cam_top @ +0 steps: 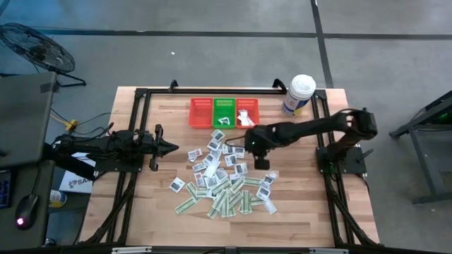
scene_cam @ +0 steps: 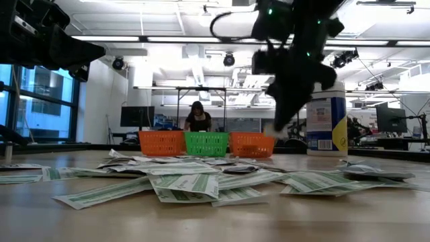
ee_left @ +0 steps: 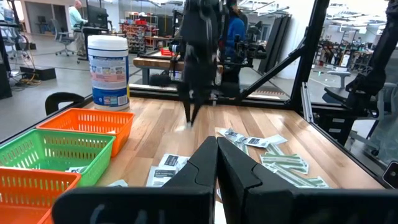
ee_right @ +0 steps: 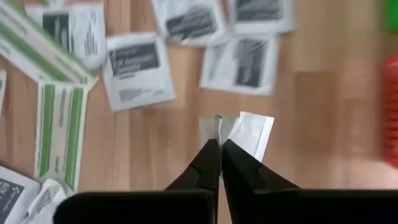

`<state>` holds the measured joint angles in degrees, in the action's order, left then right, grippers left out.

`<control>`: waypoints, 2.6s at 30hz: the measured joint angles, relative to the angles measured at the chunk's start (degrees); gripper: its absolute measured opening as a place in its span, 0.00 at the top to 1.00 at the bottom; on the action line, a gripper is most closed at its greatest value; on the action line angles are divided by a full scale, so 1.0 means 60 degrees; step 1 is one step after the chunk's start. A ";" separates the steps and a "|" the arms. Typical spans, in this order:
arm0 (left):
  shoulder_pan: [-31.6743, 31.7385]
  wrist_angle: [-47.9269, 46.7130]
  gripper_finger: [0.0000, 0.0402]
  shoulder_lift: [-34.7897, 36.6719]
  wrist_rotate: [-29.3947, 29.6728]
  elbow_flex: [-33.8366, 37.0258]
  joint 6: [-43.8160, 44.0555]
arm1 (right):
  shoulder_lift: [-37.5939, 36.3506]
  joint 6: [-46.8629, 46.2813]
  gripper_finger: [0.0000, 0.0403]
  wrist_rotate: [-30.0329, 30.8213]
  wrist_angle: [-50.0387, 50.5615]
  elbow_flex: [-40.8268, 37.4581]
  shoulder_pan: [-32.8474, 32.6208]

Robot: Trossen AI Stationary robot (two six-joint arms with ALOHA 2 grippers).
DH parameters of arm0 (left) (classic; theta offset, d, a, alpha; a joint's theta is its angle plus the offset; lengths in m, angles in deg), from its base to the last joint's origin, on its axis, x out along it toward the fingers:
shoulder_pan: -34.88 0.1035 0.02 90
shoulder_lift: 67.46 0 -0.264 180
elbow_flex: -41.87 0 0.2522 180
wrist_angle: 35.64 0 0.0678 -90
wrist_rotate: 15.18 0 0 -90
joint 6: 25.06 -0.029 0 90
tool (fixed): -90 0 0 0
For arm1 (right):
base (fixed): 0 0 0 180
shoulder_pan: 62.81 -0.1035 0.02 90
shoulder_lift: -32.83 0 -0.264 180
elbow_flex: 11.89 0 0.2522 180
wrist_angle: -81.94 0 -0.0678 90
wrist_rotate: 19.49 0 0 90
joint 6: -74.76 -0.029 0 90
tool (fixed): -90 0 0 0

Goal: Pick & Place First Aid Supplies
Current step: Put the bandage pack into the right orange bin, then put the towelette pack into the green bin

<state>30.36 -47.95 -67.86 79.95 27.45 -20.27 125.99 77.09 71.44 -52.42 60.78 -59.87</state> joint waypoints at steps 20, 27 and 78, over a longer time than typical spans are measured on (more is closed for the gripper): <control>-0.0003 0.0000 1.00 -0.0001 -0.0011 0.0000 0.0000 | 0.0046 0.1133 1.00 0.0786 -0.1881 0.0030 0.3163; -0.0002 0.0000 1.00 -0.0001 -0.0008 0.0000 -0.0001 | 0.0481 0.1575 0.98 0.0607 -0.2380 0.0036 0.3624; -0.0001 0.0000 1.00 0.0002 -0.0004 0.0000 -0.0001 | -0.0995 -0.4332 0.48 -0.0581 0.1343 0.0047 0.0714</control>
<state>30.36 -47.95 -67.85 79.93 27.45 -20.27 120.03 51.10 67.96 -44.36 61.07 -55.58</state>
